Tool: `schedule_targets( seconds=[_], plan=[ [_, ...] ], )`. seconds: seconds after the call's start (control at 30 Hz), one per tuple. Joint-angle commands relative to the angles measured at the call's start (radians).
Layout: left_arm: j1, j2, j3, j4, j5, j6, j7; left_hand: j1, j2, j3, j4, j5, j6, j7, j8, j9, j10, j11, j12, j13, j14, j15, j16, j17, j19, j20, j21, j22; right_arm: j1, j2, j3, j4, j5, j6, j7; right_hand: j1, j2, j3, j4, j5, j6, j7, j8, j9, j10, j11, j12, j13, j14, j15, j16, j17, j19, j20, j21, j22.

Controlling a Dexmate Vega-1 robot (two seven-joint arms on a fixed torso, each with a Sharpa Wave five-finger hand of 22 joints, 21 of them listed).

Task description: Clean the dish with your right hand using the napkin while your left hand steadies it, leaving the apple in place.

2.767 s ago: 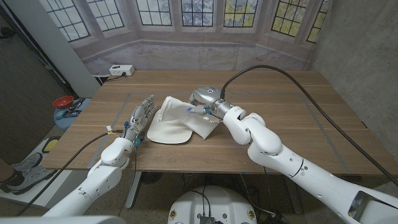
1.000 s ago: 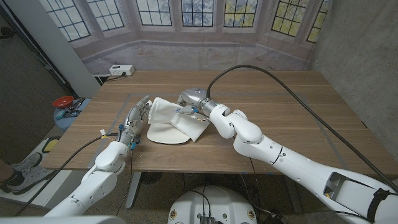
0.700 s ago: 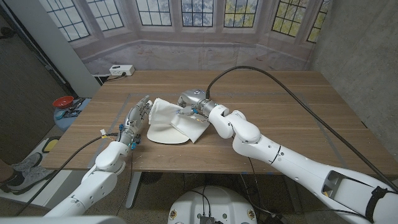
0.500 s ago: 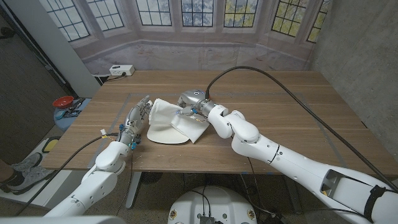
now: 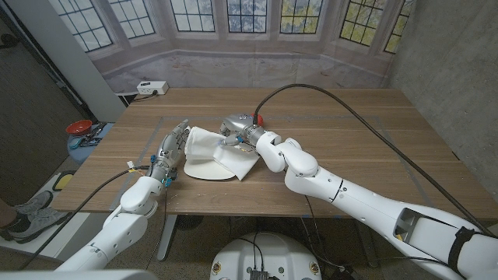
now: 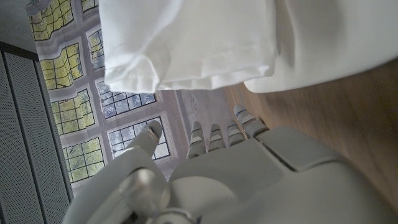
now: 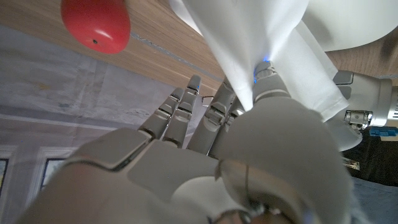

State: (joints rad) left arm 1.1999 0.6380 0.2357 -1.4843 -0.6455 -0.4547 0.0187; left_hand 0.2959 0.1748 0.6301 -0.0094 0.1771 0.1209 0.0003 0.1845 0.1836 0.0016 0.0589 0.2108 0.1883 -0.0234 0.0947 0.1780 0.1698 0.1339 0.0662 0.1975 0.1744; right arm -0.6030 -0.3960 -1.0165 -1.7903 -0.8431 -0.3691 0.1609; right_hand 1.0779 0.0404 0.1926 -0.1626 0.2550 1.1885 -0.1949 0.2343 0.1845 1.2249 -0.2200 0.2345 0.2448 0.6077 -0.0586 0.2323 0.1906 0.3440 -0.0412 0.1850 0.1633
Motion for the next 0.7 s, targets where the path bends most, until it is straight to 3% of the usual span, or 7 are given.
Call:
schedule_targets(
  seconds=[0.03, 0.7],
  plan=[
    [-0.005, -0.006, 0.002, 0.015, -0.011, -0.006, -0.009, -0.004, -0.007, 0.003, 0.005, -0.003, -0.006, -0.003, 0.0, 0.002, -0.004, 0.003, -0.003, 0.005, -0.003, 0.004, 0.001, 0.004, -0.001, 0.004, 0.0, 0.002, 0.036, 0.031, -0.033, 0.049, 0.038, -0.015, 0.012, 0.001, -0.014, 0.011, 0.001, 0.009, 0.029, -0.019, 0.007, 0.003, 0.008, 0.004, 0.003, 0.003, 0.005, -0.148, -0.008, 0.002, 0.004, -0.025, -0.002, 0.001],
    [-0.01, -0.012, 0.011, 0.013, -0.007, 0.001, -0.002, -0.008, -0.008, 0.004, 0.008, -0.002, -0.003, -0.002, 0.002, 0.002, -0.004, 0.003, -0.003, 0.005, -0.004, 0.005, 0.001, 0.003, -0.001, 0.004, 0.0, 0.002, 0.07, 0.049, -0.053, 0.093, 0.126, -0.029, 0.012, -0.012, -0.038, 0.025, 0.008, 0.049, 0.021, -0.022, -0.006, -0.001, -0.007, 0.004, -0.005, 0.008, -0.019, -0.146, -0.026, 0.008, -0.003, -0.021, -0.004, 0.001]
  ],
)
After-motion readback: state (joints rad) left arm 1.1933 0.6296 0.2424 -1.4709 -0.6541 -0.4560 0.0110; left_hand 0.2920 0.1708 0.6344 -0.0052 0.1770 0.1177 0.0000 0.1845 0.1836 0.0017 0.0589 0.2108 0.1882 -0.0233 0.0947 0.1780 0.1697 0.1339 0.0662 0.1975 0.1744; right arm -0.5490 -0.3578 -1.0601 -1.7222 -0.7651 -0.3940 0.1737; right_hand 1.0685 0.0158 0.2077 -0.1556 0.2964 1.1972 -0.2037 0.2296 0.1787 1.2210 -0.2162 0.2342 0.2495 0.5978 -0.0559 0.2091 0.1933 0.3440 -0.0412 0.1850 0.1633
